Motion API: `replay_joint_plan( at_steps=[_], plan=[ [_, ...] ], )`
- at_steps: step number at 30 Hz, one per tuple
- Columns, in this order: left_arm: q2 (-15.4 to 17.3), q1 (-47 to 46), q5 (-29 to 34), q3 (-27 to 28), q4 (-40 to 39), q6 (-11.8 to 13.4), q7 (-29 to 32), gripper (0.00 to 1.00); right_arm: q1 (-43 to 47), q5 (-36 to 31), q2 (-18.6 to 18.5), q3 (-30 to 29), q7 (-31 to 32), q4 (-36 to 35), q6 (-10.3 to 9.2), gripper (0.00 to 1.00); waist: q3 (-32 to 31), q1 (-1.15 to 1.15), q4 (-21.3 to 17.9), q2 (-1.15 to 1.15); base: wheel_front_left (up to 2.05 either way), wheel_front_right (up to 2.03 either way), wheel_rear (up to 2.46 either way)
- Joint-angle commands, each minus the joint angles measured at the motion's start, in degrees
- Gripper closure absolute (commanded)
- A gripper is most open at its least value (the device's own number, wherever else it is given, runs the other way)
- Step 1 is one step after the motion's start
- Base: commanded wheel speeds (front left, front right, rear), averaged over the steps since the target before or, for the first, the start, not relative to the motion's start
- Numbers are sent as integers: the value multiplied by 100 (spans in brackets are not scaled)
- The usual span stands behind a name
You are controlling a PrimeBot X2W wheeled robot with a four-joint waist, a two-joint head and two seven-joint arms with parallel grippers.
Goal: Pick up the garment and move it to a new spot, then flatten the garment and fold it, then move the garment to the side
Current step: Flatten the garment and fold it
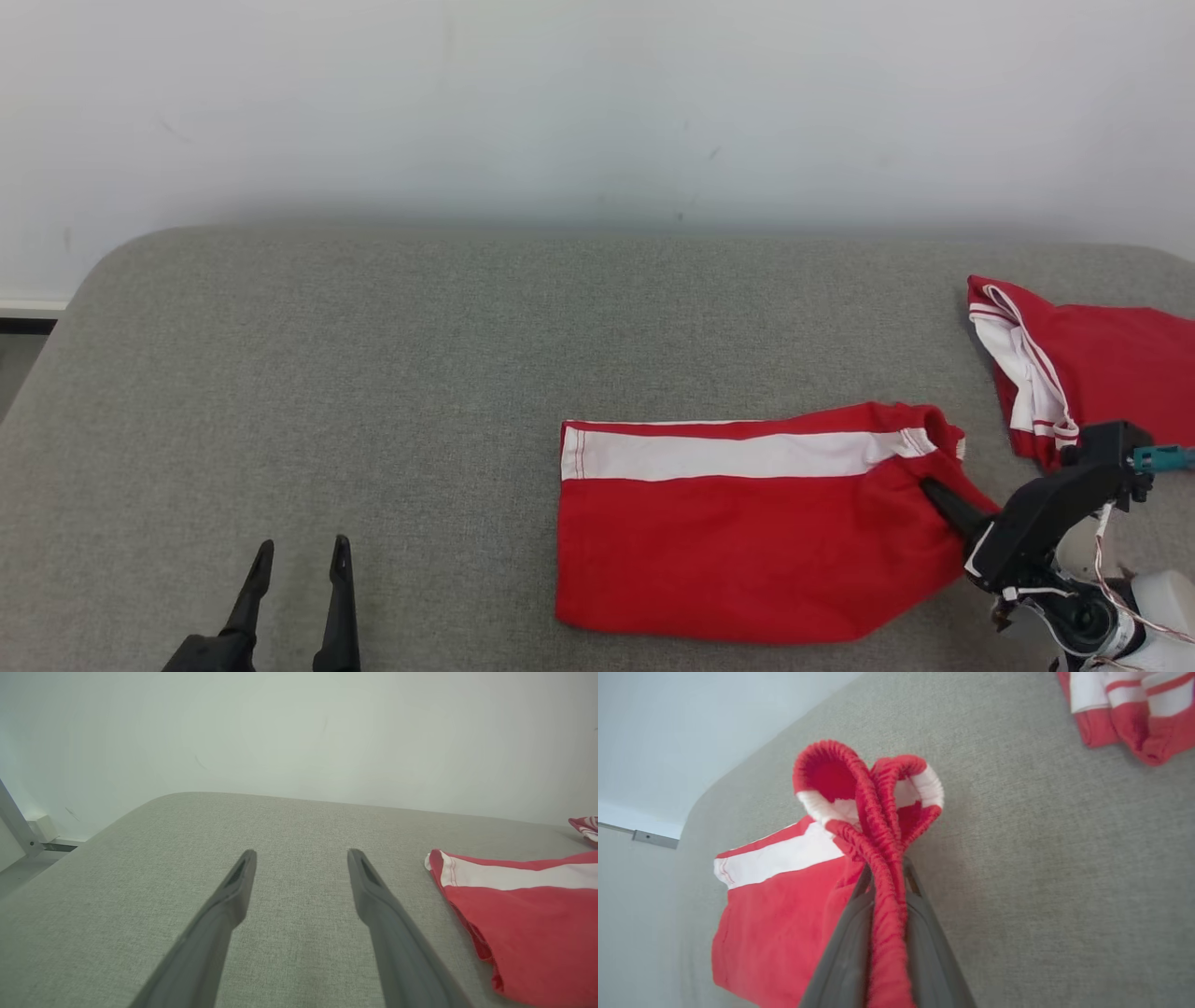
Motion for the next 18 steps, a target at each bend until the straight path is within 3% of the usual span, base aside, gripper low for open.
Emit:
replay_joint_plan(
  at_steps=[1,11,18],
  plan=[
    [-21,7,-26,-14,18,-8,-17,0,10,163,127,-79,194,-123,-17,100,-17,0,-17,0,0,0,0],
    [-28,6,-85,-196,117,-7,-17,0,-293,550,1171,-568,1589,-884,-16,100,-48,0,145,0,0,0,0],
    [-29,-45,-153,-362,185,-4,-17,0,-593,572,1324,-347,1842,-684,-16,100,-42,0,365,0,0,0,0]
  ],
)
